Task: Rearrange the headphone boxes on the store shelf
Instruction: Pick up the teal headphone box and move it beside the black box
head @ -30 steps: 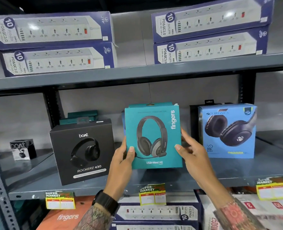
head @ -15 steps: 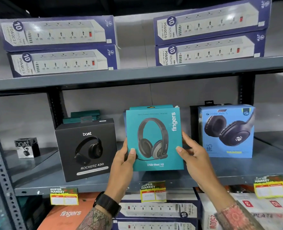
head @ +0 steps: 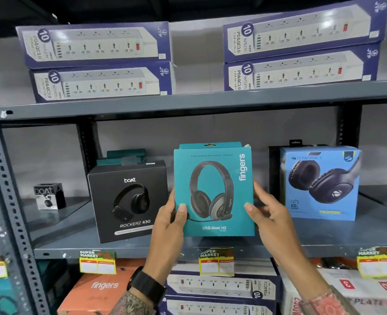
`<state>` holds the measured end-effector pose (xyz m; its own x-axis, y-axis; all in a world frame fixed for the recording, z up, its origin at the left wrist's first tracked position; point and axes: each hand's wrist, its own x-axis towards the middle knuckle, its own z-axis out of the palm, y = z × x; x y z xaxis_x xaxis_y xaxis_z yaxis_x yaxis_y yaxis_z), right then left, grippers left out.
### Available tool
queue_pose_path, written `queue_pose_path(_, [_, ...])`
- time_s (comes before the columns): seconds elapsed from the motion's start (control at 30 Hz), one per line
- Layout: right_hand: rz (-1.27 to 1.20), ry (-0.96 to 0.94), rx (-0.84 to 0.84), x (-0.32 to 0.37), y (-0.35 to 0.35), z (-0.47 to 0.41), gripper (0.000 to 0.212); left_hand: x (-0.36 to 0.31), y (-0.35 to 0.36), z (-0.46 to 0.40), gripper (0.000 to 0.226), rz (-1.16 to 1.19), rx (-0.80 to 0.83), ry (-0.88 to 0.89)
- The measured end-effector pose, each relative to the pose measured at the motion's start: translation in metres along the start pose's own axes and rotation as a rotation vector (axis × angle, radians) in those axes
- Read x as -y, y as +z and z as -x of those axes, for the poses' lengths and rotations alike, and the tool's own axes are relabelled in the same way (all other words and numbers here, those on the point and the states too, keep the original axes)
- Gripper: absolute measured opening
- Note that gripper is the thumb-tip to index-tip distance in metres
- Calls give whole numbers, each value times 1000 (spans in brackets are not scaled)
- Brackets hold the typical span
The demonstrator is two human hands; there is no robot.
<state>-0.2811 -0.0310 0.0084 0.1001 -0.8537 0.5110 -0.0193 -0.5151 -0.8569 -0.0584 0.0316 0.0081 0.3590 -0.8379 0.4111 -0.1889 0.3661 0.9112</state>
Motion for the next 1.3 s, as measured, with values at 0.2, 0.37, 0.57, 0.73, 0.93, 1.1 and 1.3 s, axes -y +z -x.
queue_pose_path(0.2, [-50, -91, 51, 17, 45, 14, 63, -8, -51, 27, 47, 13, -143, 60])
queue_pose_path(0.37, [-97, -123, 166, 31, 125, 30, 65, -17, -130, 51, 46, -31, -287, 82])
queue_pose_path(0.57, [-132, -176, 269, 46, 238, 52, 66, -17, -236, 64, 42, -97, -456, 49])
queue_pose_path(0.73, [-116, -166, 290, 49, 309, 58, 67, -4, -295, 56, 43, -118, -528, 22])
queue_pose_path(0.93, [-51, -107, 292, 39, 348, 49, 70, 25, -319, 34, 47, -132, -520, 18])
queue_pose_path(1.1, [-30, -91, 291, 27, 356, 40, 72, 47, -319, 17, 47, -134, -487, 38])
queue_pose_path(1.3, [9, -106, 245, 14, 358, 28, 70, 61, -315, 3, 45, -151, -458, 38])
